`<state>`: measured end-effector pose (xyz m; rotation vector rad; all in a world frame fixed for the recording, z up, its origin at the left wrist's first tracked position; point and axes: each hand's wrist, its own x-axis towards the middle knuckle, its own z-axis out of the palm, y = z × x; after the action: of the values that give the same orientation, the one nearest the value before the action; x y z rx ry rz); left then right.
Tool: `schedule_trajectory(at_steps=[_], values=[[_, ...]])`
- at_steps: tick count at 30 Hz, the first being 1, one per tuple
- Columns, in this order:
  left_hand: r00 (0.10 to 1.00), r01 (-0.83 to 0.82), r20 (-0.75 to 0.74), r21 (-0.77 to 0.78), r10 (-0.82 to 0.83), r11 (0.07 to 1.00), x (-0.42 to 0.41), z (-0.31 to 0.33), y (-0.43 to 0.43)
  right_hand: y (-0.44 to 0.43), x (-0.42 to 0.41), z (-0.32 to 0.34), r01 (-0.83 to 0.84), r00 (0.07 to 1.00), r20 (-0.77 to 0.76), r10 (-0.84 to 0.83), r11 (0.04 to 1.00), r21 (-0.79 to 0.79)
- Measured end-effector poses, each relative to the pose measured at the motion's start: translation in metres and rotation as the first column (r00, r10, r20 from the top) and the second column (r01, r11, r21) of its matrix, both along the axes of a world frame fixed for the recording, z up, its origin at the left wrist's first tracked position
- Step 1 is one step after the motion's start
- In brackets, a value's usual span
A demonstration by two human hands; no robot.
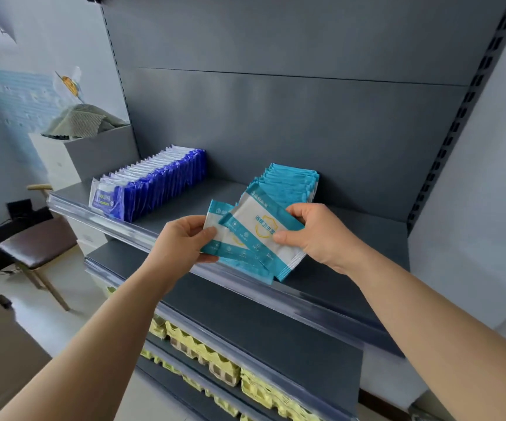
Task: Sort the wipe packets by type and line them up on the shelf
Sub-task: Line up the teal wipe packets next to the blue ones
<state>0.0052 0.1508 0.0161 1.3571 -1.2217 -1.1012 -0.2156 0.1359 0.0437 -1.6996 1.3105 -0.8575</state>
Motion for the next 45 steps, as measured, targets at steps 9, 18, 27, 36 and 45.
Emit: schedule_trajectory(at_steps=[9, 18, 27, 36, 45], values=[[0.963, 0.26, 0.049, 0.118, -0.267, 0.958, 0.034, -0.021, -0.044, -0.019, 0.029, -0.012, 0.019, 0.868, -0.489, -0.08, 0.991, -0.129], [0.774, 0.466, 0.483, 0.001, -0.409, 0.885, 0.039, -0.03, -0.084, -0.02, 0.057, -0.017, 0.16, 0.751, -0.619, -0.23, 0.973, -0.168], [0.695, 0.592, 0.474, 0.05, -0.541, 0.804, 0.06, -0.037, -0.097, -0.011, 0.082, -0.03, 0.308, 0.678, -0.622, -0.393, 0.919, -0.246], [0.534, 0.672, 0.596, 0.131, -0.599, 0.729, 0.059, -0.04, -0.1, 0.001, 0.075, -0.052, 0.53, 0.787, -0.377, -0.489, 0.848, 0.009], [0.528, 0.727, 0.52, 0.131, -0.671, 0.674, 0.052, -0.043, -0.104, 0.007, 0.06, -0.051, 0.478, 0.87, -0.215, -0.445, 0.868, 0.137]])
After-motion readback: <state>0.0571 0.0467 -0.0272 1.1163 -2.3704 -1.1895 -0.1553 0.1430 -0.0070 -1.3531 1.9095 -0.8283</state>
